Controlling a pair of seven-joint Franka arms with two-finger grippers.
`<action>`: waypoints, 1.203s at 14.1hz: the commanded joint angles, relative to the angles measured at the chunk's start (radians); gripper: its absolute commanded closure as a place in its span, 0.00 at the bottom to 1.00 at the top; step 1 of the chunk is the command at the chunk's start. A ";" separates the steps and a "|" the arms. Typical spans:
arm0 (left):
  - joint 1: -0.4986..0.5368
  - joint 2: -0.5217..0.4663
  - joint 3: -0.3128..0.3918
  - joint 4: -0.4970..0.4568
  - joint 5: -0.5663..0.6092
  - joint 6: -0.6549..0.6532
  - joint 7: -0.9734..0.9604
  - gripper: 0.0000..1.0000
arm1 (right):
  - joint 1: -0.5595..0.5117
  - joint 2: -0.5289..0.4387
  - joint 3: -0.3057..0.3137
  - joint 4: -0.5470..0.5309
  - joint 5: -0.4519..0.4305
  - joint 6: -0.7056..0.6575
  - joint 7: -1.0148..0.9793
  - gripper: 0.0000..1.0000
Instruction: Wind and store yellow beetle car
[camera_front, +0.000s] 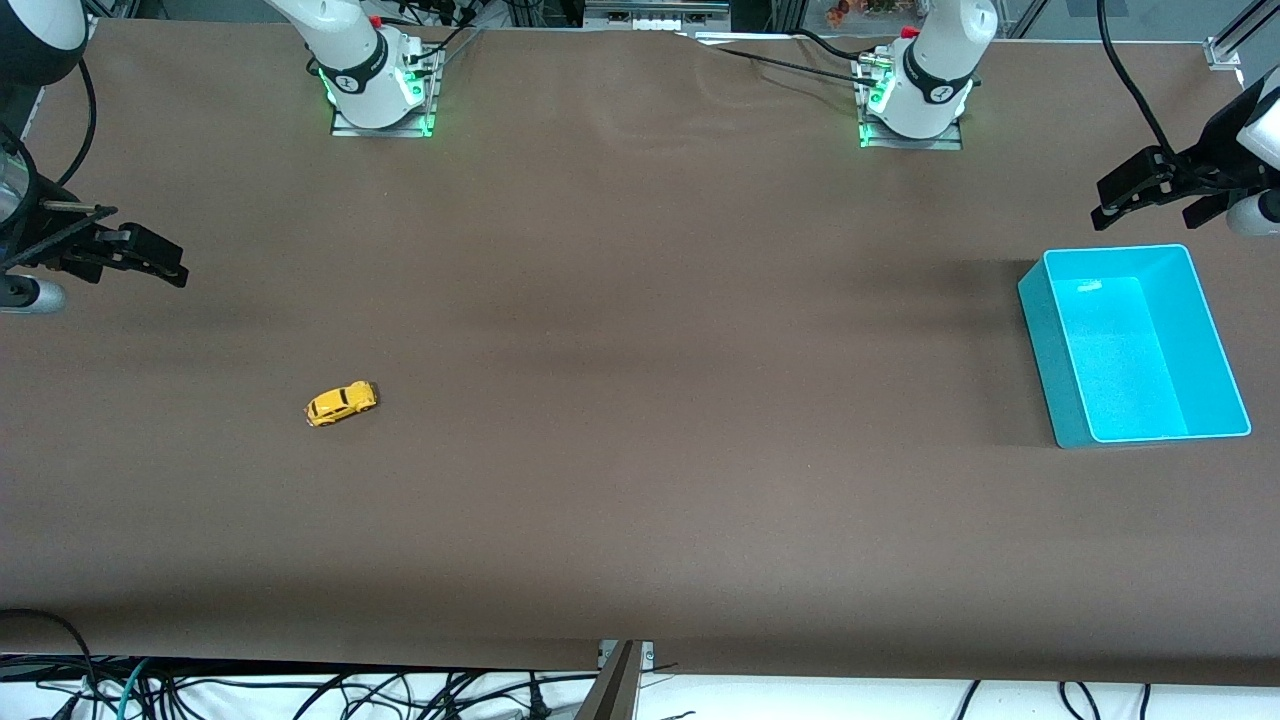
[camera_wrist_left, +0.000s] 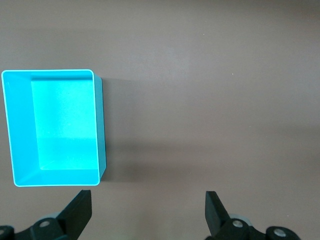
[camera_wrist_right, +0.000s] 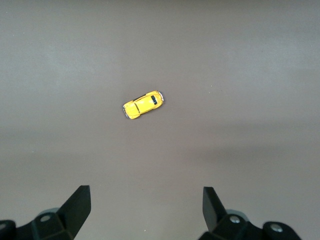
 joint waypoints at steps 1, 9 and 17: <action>0.014 0.012 -0.004 0.041 -0.007 -0.015 0.003 0.00 | 0.002 0.010 0.000 0.026 -0.016 -0.006 0.003 0.01; 0.031 0.010 -0.003 0.047 -0.006 -0.015 0.004 0.00 | 0.001 0.012 -0.002 0.026 -0.015 -0.005 -0.006 0.01; 0.051 0.012 0.002 0.072 -0.009 -0.015 0.004 0.00 | 0.001 0.012 -0.002 0.026 -0.013 -0.006 -0.007 0.01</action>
